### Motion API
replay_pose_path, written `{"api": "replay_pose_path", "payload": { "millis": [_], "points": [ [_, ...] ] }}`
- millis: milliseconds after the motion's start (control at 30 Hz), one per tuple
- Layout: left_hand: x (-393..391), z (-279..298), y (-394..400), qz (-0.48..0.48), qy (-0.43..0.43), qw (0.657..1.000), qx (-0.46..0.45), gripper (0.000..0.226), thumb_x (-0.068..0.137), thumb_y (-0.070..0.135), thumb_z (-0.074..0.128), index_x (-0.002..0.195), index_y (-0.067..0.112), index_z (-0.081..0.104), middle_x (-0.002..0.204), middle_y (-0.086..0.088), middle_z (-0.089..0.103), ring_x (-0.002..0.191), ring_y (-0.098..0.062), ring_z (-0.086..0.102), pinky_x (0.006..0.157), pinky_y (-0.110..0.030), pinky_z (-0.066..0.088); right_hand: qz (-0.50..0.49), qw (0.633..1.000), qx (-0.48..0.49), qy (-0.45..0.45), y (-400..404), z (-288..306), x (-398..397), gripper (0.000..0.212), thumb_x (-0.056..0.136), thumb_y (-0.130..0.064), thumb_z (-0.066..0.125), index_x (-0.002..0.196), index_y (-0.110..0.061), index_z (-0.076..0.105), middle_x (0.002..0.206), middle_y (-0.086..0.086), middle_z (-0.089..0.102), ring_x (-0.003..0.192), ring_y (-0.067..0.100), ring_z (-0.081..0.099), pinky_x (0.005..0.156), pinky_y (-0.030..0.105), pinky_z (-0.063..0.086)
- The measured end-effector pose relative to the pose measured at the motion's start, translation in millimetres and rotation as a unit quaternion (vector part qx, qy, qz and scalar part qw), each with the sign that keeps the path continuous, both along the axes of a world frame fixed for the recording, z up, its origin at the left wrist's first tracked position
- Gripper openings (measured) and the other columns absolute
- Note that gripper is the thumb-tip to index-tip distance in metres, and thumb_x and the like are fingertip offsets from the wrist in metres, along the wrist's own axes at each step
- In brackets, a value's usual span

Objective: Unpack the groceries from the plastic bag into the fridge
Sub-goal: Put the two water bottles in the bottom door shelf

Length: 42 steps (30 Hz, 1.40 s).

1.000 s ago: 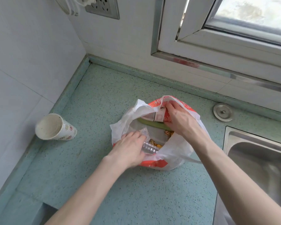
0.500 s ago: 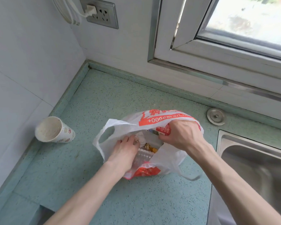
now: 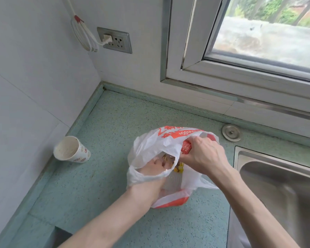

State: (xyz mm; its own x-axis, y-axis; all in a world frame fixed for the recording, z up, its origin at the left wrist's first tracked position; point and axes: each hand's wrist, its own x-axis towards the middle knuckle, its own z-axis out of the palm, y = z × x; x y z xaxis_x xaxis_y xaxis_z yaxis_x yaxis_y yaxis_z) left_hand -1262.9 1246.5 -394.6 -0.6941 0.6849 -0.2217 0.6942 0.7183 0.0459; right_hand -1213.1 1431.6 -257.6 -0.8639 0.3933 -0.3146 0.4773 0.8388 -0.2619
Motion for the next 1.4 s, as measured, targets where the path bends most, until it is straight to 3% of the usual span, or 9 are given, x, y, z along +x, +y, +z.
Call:
{"api": "replay_pose_path", "payload": {
  "millis": [67,133,200,367,500,633,967,1100,1400],
  "points": [
    [5.6,-11.8,8.3,0.093,-0.01,0.995,-0.047,0.07,0.045,0.08,0.074,0.097,0.049,0.04,0.044,0.026,0.029,0.033,0.007,0.028,0.039,-0.008,0.009,-0.002,1.0,-0.002,0.012,0.8,3.2,2.2,0.043,0.081,-0.066,0.064,0.106,-0.032,0.065,0.093,-0.003,0.065,0.089,0.025,0.064,0.064,0.03,0.034],
    [16.8,47.5,11.6,0.075,-0.219,0.97,-0.069,0.055,0.078,0.035,0.081,0.121,0.035,0.046,0.084,0.019,0.059,0.071,0.002,0.061,0.055,-0.018,0.04,-0.002,1.0,0.01,0.029,2.1,1.1,4.6,0.051,0.078,-0.069,0.065,0.119,-0.038,0.065,0.107,-0.002,0.07,0.102,0.024,0.067,0.07,0.03,0.038],
    [29.4,82.1,-0.6,-0.013,-0.131,0.99,-0.056,0.055,0.088,-0.004,0.066,0.137,0.01,0.045,0.122,-0.005,0.063,0.112,-0.022,0.066,0.081,-0.033,0.052,-0.003,0.999,0.021,0.033,2.0,-8.3,6.4,0.054,0.076,-0.074,0.063,0.111,-0.034,0.066,0.107,-0.005,0.073,0.102,0.023,0.068,0.071,0.031,0.043],
    [34.9,94.6,-5.7,0.145,-0.1,0.984,0.005,0.012,0.109,0.049,0.035,0.1,0.045,0.042,0.049,0.028,0.044,0.033,0.022,0.04,0.04,0.006,0.025,0.002,0.999,0.043,0.019,-5.6,-29.5,4.5,0.058,0.076,-0.077,0.06,0.105,-0.027,0.066,0.107,-0.002,0.074,0.099,0.025,0.07,0.076,0.035,0.05],
    [8.8,84.3,1.4,-0.033,-0.071,0.989,-0.127,0.054,0.1,0.006,0.053,0.15,0.019,0.037,0.137,-0.007,0.053,0.127,-0.015,0.058,0.084,-0.01,0.047,0.018,0.998,0.05,0.019,-13.9,-36.7,-1.8,0.058,0.078,-0.076,0.06,0.113,-0.03,0.067,0.11,-0.002,0.074,0.102,0.025,0.071,0.078,0.034,0.049],
    [-10.9,82.7,-6.7,-0.035,0.015,0.986,-0.161,0.064,0.083,0.003,0.067,0.141,0.016,0.043,0.132,-0.008,0.055,0.13,-0.029,0.047,0.105,-0.041,0.041,0.008,0.999,0.045,0.006,-15.4,-41.9,-6.2,0.056,0.077,-0.071,0.063,0.116,-0.031,0.067,0.105,-0.003,0.075,0.098,0.024,0.071,0.07,0.031,0.043],
    [-3.3,118.4,-7.6,-0.076,-0.11,0.988,0.081,0.039,0.078,0.053,0.08,0.092,0.024,0.058,0.095,0.002,0.068,0.096,-0.022,0.066,0.079,-0.033,0.05,-0.029,0.999,0.035,-0.003,-10.1,-32.6,17.5,0.051,0.076,-0.072,0.064,0.098,-0.025,0.064,0.105,-0.003,0.074,0.099,0.025,0.069,0.066,0.03,0.036],
    [12.3,107.7,-5.8,-0.002,-0.155,0.976,0.155,0.047,0.074,0.053,0.079,0.11,0.026,0.065,0.106,0.007,0.063,0.1,-0.016,0.061,0.088,-0.034,0.051,-0.044,0.999,0.02,0.012,-7.4,-12.4,37.5,0.056,0.077,-0.076,0.063,0.112,-0.033,0.067,0.114,-0.005,0.073,0.107,0.025,0.068,0.07,0.031,0.038],
    [47.0,71.4,-2.4,0.198,-0.351,0.822,0.404,0.054,0.072,0.054,0.085,0.118,0.033,0.067,0.112,0.01,0.073,0.111,-0.01,0.069,0.104,-0.042,0.054,-0.121,0.991,-0.05,-0.009,8.9,18.3,88.8,0.056,0.068,-0.086,0.056,0.102,-0.042,0.064,0.079,-0.011,0.073,0.085,0.017,0.07,0.067,0.031,0.051]
  ]
}}
